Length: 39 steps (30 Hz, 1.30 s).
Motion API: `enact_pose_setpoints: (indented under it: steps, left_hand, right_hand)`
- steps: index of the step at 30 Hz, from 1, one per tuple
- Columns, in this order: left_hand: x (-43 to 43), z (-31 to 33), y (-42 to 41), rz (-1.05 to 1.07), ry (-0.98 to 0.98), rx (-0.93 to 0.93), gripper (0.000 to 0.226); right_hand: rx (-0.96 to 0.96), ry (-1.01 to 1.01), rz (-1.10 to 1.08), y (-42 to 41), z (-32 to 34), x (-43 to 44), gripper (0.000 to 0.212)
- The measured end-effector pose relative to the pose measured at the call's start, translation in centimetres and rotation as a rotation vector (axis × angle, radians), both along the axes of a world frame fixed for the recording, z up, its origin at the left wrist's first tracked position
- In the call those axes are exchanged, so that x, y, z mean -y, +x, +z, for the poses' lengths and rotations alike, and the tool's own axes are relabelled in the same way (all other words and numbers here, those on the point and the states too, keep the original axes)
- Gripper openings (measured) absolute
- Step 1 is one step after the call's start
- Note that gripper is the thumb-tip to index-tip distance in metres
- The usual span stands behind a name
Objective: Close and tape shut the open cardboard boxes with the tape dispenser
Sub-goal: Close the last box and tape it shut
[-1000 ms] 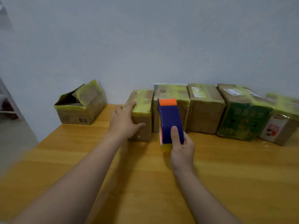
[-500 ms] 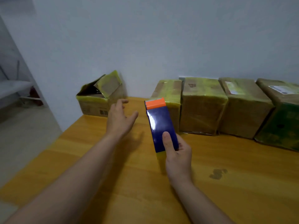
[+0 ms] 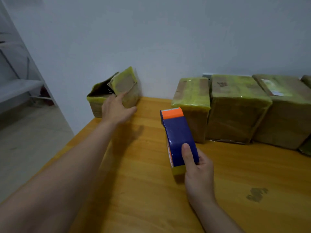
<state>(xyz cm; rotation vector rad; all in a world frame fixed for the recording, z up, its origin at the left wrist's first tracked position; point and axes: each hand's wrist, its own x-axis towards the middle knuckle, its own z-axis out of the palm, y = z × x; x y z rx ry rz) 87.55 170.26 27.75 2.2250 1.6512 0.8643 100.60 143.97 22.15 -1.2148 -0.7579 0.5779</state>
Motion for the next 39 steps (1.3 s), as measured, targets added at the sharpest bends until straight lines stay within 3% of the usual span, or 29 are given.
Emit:
enact_pose_setpoints:
  steps: [5,11,15,20,23,27,32,39]
  left_hand:
    - [1.9,0.0,-0.5,0.048,0.122,-0.086,0.068]
    - [10.6,-1.0,-2.4,0.054,0.308,-0.08,0.046]
    - [16.9,-1.2,-3.5,0.017,0.359,0.056,0.018]
    - [22.2,-0.7,-4.6,0.061,0.326,0.35,0.034]
    - [24.9,-1.0,-4.8,0.03,0.318,0.484,0.03]
    - [28.4,-1.2,-4.7,0.03,0.273,0.6,0.027]
    - [31.4,-1.5,-2.8,-0.216,0.194,0.663,0.032]
    - [34.2,0.5,1.9,-0.628,-0.068,0.691,0.033]
  right_hand:
    - [-0.021,-0.001,-0.016,0.2,0.1,0.1,0.038]
    - [-0.043,-0.012,0.01,0.2,0.4,1.1,0.034]
    - [-0.03,0.005,0.002,0.1,1.1,2.5,0.037]
    - [0.0,0.1,-0.023,0.4,2.7,6.7,0.044]
    - [0.007,0.175,-0.018,1.0,4.5,9.8,0.055]
    - [0.011,0.235,-0.036,1.9,7.7,13.8,0.054]
    - [0.086,0.255,-0.043,3.5,11.5,17.2,0.072]
    - [0.159,0.149,-0.052,8.4,14.3,20.2,0.055]
